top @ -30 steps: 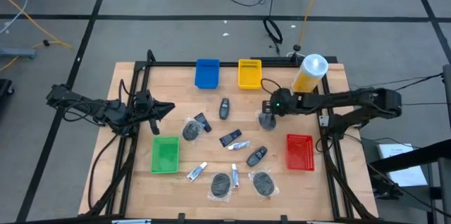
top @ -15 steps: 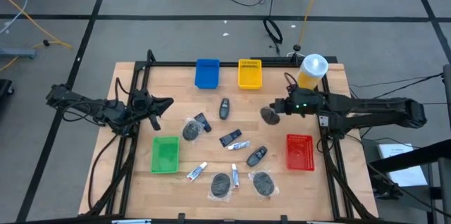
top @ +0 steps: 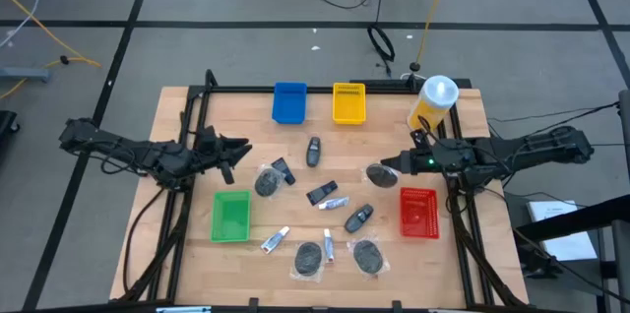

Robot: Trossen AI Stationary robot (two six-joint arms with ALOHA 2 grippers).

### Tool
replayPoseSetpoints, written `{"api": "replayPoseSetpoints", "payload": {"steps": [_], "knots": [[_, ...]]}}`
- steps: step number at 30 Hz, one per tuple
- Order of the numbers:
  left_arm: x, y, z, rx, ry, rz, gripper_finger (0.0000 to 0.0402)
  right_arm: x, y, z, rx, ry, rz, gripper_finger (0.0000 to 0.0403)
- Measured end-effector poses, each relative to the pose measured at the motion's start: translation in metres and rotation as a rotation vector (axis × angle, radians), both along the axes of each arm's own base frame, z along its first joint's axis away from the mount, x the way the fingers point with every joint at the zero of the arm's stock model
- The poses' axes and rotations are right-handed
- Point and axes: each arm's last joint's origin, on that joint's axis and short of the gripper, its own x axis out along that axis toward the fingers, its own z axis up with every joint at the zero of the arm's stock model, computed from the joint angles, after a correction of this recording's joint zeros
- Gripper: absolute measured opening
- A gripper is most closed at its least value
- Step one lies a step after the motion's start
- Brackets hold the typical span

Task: Pick & Place Travel size toiletries
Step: Put the black hairbrush into the red basket

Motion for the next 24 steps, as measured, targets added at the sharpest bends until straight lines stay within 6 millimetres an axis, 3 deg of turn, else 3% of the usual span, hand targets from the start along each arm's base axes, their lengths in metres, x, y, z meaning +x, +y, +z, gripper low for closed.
{"api": "replayPoseSetpoints", "payload": {"steps": [5, 9, 19, 24], "knots": [[0.009, 0.001, -0.007, -0.052, 0.023, 0.033, 0.0191, -0.01, 0.013, 0.017, 0.006, 0.102, 0.013, 0.0], [0.013, 0.003, -0.009, -0.072, 0.017, 0.054, 0.0223, -0.015, 0.021, 0.026, 0.015, 0.171, 0.008, 0.0], [0.014, 0.003, -0.005, 0.012, 0.027, 0.045, 0.0234, -0.029, 0.043, 0.016, 0.209, 0.419, 0.094, 0.0], [0.014, 0.003, -0.005, 0.03, 0.035, 0.043, 0.0234, -0.042, 0.046, 0.009, 0.269, 0.554, 0.049, 0.0]]}}
